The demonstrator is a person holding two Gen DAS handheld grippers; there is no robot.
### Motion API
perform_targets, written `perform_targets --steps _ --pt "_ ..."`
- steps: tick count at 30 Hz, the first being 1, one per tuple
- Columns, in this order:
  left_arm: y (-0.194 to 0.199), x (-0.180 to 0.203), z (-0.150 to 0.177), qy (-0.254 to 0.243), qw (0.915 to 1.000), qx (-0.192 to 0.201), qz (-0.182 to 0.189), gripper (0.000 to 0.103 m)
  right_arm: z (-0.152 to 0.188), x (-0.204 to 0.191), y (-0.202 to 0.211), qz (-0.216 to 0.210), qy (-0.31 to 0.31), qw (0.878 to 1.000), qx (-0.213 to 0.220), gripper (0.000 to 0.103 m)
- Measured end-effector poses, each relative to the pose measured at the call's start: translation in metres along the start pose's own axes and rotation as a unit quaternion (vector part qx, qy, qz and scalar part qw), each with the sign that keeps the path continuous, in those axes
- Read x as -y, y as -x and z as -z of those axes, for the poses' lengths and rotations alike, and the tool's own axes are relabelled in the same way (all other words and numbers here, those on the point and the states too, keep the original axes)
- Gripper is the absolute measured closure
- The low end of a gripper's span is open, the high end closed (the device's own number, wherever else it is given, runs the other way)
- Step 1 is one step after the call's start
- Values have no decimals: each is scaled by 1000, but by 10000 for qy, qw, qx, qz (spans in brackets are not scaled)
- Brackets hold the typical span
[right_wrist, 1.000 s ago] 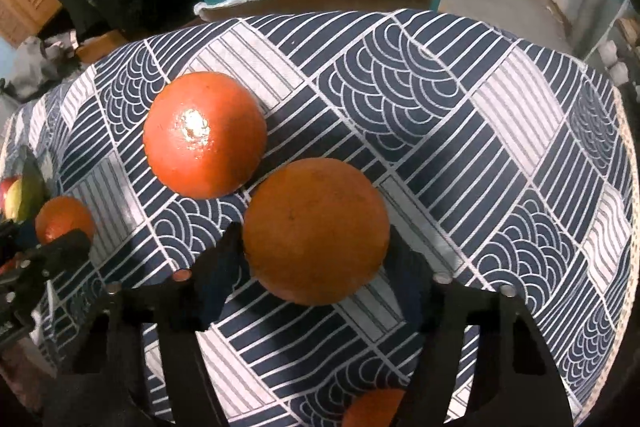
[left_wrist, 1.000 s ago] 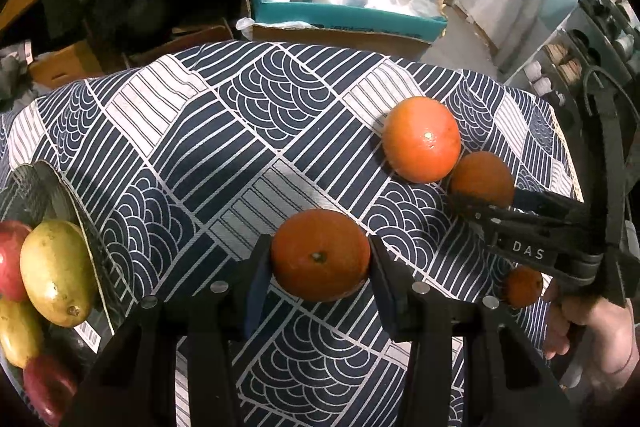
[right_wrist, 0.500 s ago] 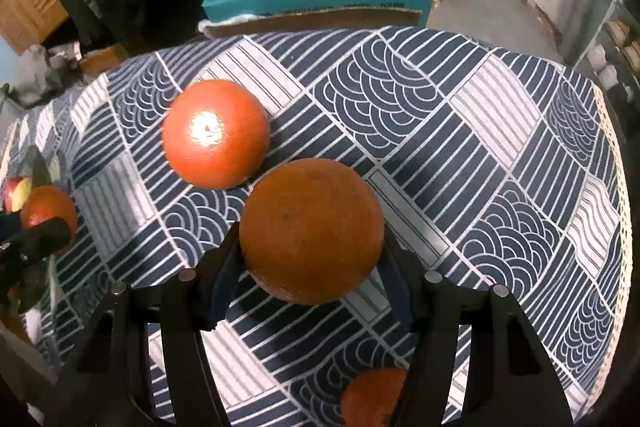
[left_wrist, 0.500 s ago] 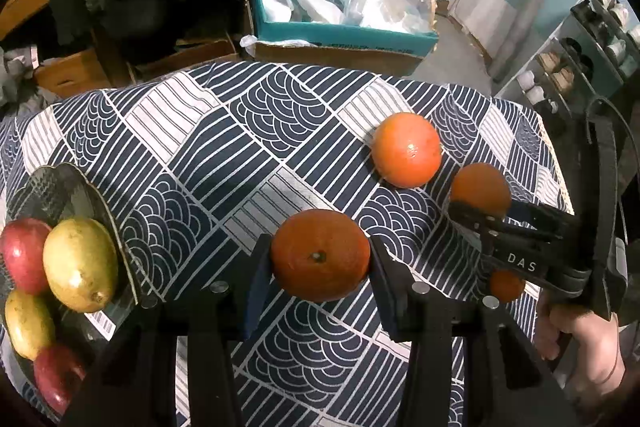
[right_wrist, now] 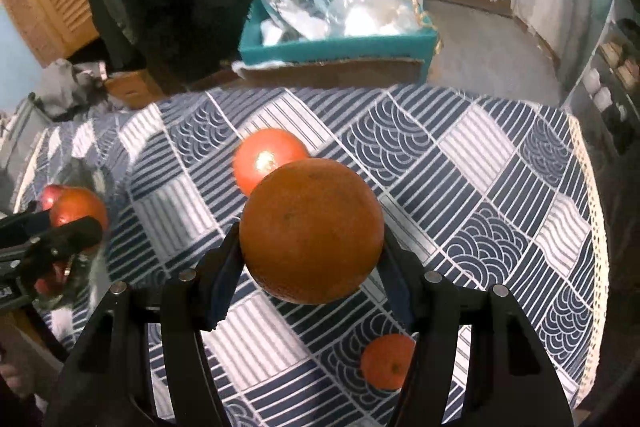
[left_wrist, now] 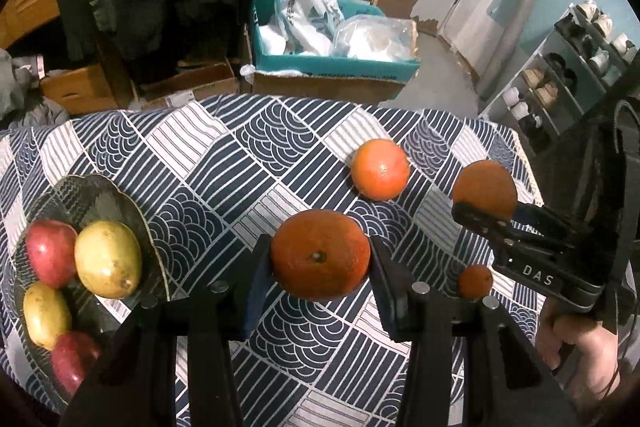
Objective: Organize fruits
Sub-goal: 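Lift both held oranges and carry them toward the glass bowl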
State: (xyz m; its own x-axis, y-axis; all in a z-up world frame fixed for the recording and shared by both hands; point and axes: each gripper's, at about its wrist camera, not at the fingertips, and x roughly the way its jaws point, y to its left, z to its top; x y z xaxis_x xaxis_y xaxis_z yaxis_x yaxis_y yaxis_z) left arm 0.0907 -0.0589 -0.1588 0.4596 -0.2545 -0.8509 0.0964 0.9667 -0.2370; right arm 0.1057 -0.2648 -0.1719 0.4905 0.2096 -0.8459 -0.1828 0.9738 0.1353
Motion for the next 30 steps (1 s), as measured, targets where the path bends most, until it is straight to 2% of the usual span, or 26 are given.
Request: perform_targets --steps 16,30 --pt "57 -1 1 -90 9988 487 38 56 -12 -31 74 -294 266 9967 711 40" --pt "97 -10 4 -121 9969 777 31 56 -15 -58 115 -601 516 9913 1052 39"
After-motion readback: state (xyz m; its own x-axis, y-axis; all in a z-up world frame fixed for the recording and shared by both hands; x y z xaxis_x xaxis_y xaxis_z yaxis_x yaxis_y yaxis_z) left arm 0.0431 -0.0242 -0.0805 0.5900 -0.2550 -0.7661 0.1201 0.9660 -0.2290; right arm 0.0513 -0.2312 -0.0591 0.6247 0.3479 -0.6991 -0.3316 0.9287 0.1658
